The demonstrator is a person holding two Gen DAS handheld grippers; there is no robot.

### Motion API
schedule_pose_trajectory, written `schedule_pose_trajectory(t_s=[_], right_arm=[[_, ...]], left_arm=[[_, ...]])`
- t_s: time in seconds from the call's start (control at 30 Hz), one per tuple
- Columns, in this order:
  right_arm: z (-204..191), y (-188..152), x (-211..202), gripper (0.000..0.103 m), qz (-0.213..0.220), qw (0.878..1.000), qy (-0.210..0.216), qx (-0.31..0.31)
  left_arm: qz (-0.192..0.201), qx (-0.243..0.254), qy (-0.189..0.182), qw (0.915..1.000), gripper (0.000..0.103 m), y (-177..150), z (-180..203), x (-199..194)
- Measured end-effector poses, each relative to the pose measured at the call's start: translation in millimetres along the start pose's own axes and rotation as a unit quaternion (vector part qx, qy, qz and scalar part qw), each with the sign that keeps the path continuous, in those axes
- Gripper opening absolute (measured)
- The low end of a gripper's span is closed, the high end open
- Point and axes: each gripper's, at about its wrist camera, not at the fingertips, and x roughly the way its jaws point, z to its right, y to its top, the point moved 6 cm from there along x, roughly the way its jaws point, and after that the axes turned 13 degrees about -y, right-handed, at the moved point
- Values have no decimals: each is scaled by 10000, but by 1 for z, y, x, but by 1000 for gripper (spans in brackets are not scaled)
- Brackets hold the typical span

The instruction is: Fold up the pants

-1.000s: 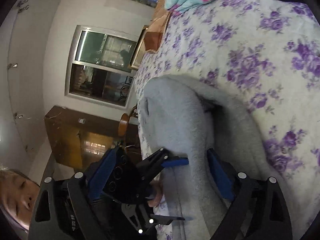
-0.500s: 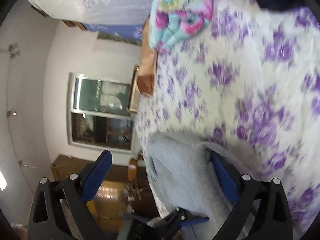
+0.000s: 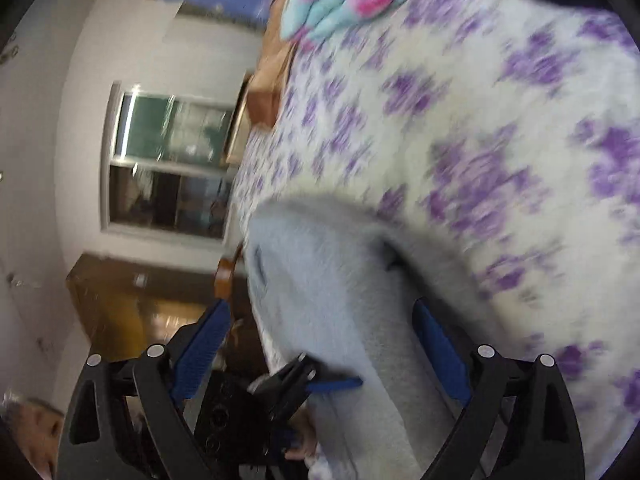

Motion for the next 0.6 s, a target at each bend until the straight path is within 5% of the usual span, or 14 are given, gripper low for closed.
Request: schedule_pose_trajectory(t_s=[0.1, 0.33, 0.37, 0.43, 0.5, 0.6], right_arm=[[-3, 6, 10, 95, -33, 10000, -16, 81], [21, 40, 6, 89, 622, 9937, 339, 865], [24, 37, 7, 85, 578, 9958, 81, 699], [31, 29, 6, 54, 600, 9963, -381, 480], [28, 20, 10, 35, 698, 9915, -1100, 25], [16, 11, 6, 28, 874, 9782, -1814, -501]], left_arm=[[2, 1, -1, 10000, 98, 0, 0, 0], [5, -5, -9, 10000, 98, 1, 0, 0], [3, -7, -9, 10000, 98, 1, -1, 0], [2, -5, -10, 10000, 98, 2, -1, 0], [5, -9, -9, 10000, 98, 2, -1, 0], [2, -2, -1, 10000, 98, 2, -1, 0]])
